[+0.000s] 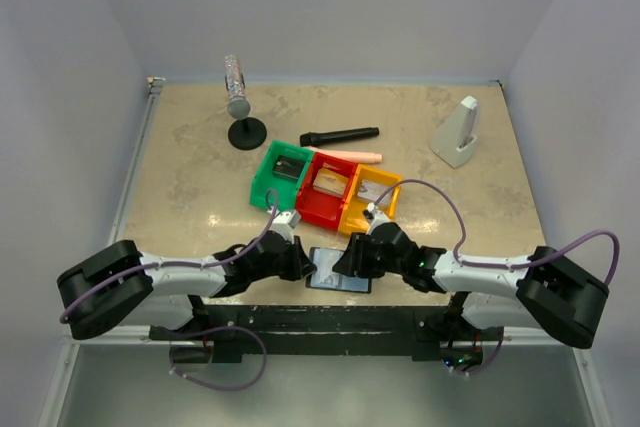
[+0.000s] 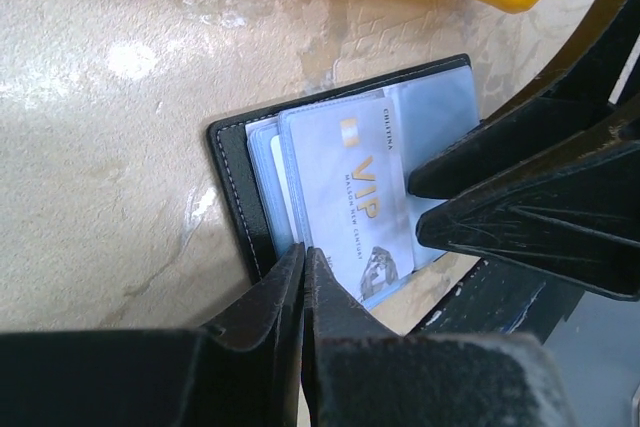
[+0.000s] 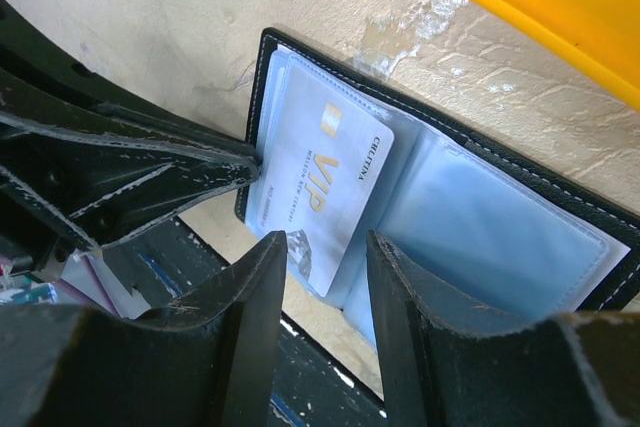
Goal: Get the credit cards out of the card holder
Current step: Remove the credit card from the card holder.
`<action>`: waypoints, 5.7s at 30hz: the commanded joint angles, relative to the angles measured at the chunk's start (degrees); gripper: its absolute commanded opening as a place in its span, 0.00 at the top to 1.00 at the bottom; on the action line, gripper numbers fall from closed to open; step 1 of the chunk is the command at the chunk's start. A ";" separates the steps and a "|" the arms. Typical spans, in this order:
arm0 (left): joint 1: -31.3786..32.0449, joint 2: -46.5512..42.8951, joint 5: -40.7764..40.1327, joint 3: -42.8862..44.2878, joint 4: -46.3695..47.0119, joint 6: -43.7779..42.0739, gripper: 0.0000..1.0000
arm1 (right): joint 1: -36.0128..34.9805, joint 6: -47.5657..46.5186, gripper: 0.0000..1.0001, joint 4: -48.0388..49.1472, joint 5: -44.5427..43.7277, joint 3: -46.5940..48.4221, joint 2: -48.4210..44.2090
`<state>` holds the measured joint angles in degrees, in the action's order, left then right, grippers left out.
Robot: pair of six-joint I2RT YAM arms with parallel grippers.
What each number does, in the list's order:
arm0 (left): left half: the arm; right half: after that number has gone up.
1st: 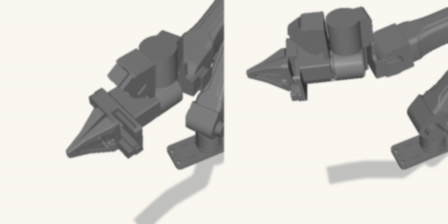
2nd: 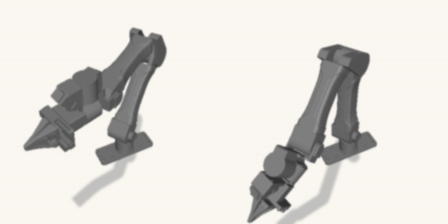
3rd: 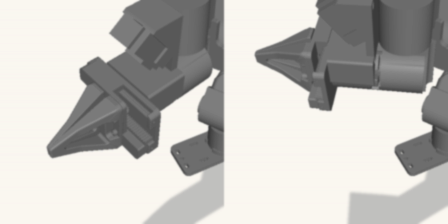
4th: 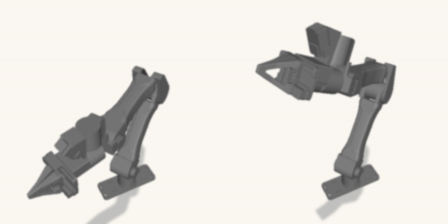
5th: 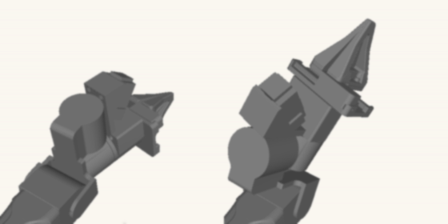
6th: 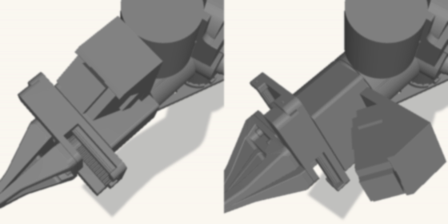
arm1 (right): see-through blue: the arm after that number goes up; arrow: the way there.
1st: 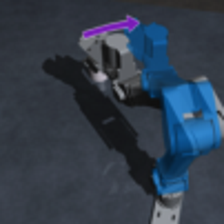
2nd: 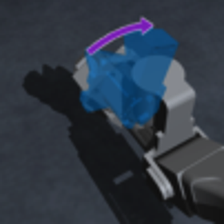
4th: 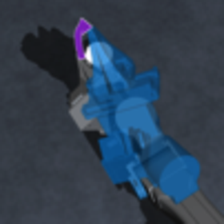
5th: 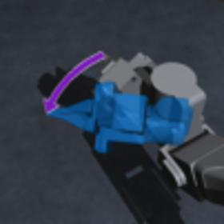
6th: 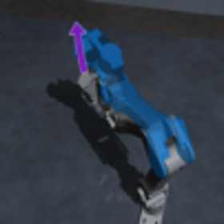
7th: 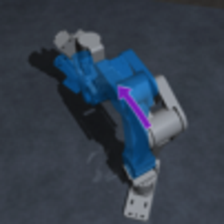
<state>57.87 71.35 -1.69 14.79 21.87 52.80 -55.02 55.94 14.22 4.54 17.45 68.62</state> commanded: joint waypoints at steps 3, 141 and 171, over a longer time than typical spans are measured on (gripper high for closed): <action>-0.21 2.65 1.08 1.74 3.53 -0.94 0.94 | -0.08 0.04 0.58 2.57 1.35 1.35 1.07; -0.03 4.85 3.37 -4.85 13.29 2.40 1.00 | 1.50 -0.92 0.71 2.66 4.61 1.09 -5.95; -0.03 4.15 2.40 -6.09 13.90 3.02 1.00 | 1.76 -1.63 0.79 -1.74 2.23 0.56 -10.61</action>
<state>57.56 76.09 2.28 9.76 35.57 55.68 -53.56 55.05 11.46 8.08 17.45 59.48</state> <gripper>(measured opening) 0.027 0.221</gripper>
